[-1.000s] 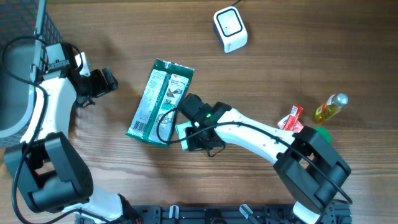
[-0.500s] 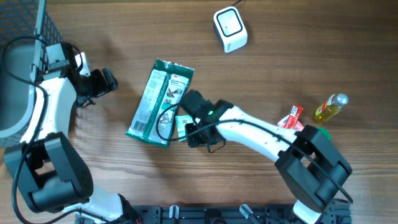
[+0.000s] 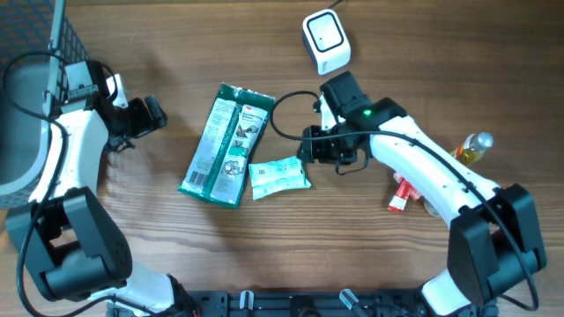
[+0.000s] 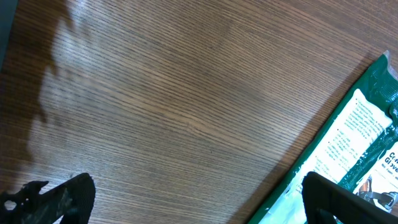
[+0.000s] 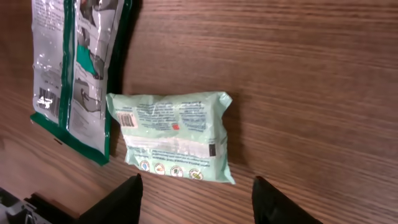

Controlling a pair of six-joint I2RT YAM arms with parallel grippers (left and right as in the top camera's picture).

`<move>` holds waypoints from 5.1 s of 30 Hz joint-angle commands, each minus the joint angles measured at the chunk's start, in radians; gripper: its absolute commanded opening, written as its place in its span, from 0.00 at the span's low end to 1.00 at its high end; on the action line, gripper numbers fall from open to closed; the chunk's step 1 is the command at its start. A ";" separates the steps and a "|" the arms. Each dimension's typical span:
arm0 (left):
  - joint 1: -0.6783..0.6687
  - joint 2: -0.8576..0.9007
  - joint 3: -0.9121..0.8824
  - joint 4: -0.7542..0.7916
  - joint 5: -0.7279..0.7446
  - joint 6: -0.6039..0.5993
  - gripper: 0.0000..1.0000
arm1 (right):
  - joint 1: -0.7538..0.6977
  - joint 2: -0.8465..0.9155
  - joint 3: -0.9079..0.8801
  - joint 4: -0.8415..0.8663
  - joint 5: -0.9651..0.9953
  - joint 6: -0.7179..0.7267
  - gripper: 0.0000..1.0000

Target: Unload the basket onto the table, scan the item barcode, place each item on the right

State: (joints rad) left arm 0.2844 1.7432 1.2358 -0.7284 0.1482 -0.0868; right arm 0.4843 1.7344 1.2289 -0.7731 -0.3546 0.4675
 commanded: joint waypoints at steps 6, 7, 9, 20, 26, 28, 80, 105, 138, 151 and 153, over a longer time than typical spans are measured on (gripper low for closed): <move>0.010 0.008 -0.006 0.000 0.008 0.008 1.00 | -0.024 -0.001 -0.059 0.064 -0.005 -0.057 0.65; 0.010 0.008 -0.006 0.000 0.008 0.008 1.00 | -0.024 -0.001 -0.059 0.069 -0.005 -0.057 0.64; 0.010 0.008 -0.006 0.000 0.008 0.008 1.00 | -0.024 0.001 -0.060 0.061 -0.010 -0.056 0.64; 0.010 0.008 -0.006 0.000 0.008 0.008 1.00 | -0.021 0.076 -0.199 0.231 -0.118 0.061 0.60; 0.010 0.008 -0.006 0.000 0.008 0.008 1.00 | -0.020 0.076 -0.325 0.400 -0.156 0.138 0.52; 0.010 0.008 -0.006 0.000 0.008 0.008 1.00 | -0.020 0.076 -0.362 0.493 -0.225 0.138 0.52; 0.010 0.008 -0.006 0.000 0.008 0.008 1.00 | 0.005 -0.167 -0.373 0.527 -0.284 -0.153 0.04; 0.010 0.008 -0.006 0.000 0.008 0.008 1.00 | 0.005 -0.167 -0.373 0.528 -0.299 -0.145 0.05; 0.010 0.008 -0.006 0.000 0.008 0.008 1.00 | -0.135 -0.152 0.495 -0.054 0.460 -0.958 0.04; 0.010 0.008 -0.006 0.000 0.008 0.008 1.00 | -0.110 0.307 0.495 0.502 0.819 -1.249 0.04; 0.010 0.008 -0.006 0.000 0.008 0.008 1.00 | -0.101 0.347 0.494 0.593 0.863 -1.313 0.04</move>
State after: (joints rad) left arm 0.2844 1.7432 1.2354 -0.7284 0.1478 -0.0864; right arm 0.3634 2.0396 1.7092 -0.2611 0.3813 -0.7269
